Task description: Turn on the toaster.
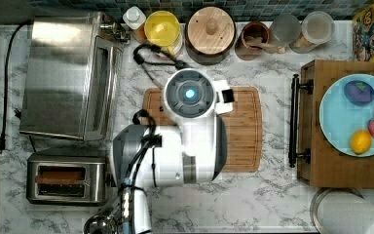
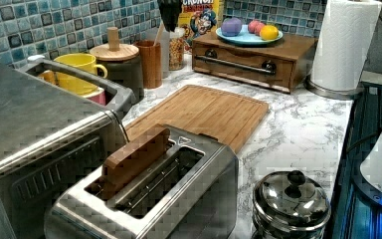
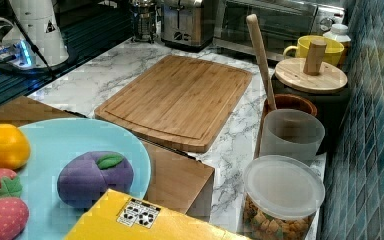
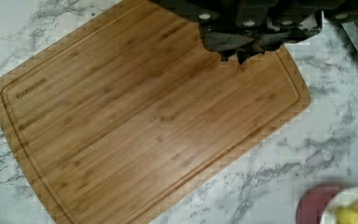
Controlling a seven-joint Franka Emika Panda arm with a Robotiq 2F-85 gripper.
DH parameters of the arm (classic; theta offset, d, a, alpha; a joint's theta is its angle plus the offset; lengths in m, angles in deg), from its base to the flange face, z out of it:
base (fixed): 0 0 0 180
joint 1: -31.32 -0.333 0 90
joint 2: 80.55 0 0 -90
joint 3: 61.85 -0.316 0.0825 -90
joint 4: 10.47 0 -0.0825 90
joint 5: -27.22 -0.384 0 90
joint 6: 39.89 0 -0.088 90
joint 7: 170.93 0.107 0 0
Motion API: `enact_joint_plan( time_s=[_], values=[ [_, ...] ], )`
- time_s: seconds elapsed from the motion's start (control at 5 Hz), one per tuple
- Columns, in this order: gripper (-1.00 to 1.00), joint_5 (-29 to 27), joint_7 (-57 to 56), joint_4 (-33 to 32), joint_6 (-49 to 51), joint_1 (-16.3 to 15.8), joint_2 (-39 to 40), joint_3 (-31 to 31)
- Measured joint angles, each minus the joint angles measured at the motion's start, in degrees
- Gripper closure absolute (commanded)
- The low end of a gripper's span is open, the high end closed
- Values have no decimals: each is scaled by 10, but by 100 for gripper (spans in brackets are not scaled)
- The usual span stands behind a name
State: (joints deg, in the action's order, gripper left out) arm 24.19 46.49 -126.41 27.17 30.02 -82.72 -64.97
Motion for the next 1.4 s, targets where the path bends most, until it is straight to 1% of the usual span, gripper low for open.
enact_joint_plan(
  time_s=[0.2,0.4,0.6,0.8,1.0,1.2,1.4],
  values=[
    [100,-32,-14,-44,-22,-10,-15,-28],
    [100,-45,-24,-78,-26,-27,-31,-53],
    [100,-45,-62,-110,-24,-45,-56,-62],
    [100,-82,-78,-140,-28,-55,-90,-62],
    [100,-85,-102,-165,-28,-62,-129,-68],
    [100,-86,-113,-170,-28,-67,-150,-88],
    [100,-87,-113,-170,-17,-106,-149,-90]
  ],
)
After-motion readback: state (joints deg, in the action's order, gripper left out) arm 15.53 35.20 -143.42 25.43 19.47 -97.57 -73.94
